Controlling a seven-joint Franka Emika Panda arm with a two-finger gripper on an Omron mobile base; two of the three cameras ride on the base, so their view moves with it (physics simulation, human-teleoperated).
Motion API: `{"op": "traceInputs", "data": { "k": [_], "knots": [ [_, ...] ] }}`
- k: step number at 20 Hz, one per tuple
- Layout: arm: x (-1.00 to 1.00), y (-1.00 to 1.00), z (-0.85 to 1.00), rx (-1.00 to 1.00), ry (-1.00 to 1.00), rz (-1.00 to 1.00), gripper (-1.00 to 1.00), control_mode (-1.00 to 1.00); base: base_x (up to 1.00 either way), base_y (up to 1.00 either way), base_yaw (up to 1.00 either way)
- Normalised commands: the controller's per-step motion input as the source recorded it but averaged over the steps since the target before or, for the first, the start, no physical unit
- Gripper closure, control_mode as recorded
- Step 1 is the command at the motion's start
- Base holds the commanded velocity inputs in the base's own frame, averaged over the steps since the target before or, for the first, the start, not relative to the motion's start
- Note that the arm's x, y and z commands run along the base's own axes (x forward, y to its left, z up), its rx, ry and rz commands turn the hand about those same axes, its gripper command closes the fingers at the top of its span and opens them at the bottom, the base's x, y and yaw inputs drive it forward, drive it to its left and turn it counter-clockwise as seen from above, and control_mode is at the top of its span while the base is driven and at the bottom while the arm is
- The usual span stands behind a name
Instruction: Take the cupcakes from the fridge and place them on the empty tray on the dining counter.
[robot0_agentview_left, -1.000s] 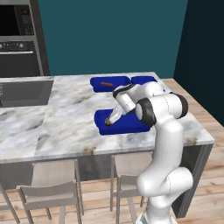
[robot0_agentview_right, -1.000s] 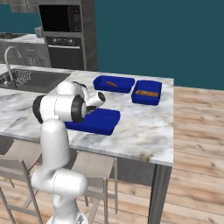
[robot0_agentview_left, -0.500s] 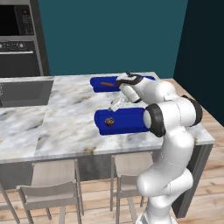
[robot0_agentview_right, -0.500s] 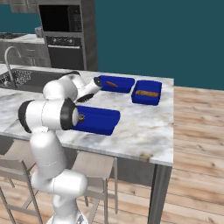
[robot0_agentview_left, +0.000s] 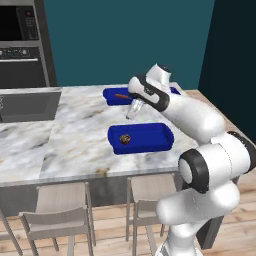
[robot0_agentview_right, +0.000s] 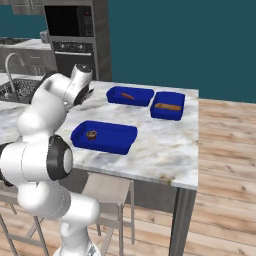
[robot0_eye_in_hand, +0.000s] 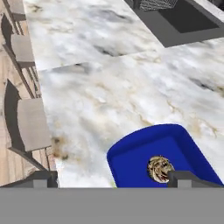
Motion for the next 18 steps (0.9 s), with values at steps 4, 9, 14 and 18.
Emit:
{"op": "traceInputs", "data": {
  "k": [4,9,14,18],
  "knots": [
    [-1.0,0.0,0.66,-0.2,0.0,-0.2,-1.0,-1.0,0.0,0.0,0.0],
    [-1.0,-0.01,0.27,-0.04,0.09,-0.29,-1.0,-1.0,0.0,0.0,0.0],
    [-0.99,-0.1,0.0,0.0,0.04,-0.38,-1.0,-1.0,0.0,0.0,0.0],
    [-0.8,-0.19,0.0,0.0,0.0,-0.38,-1.0,-1.0,0.0,0.0,0.0]
  ]
}}
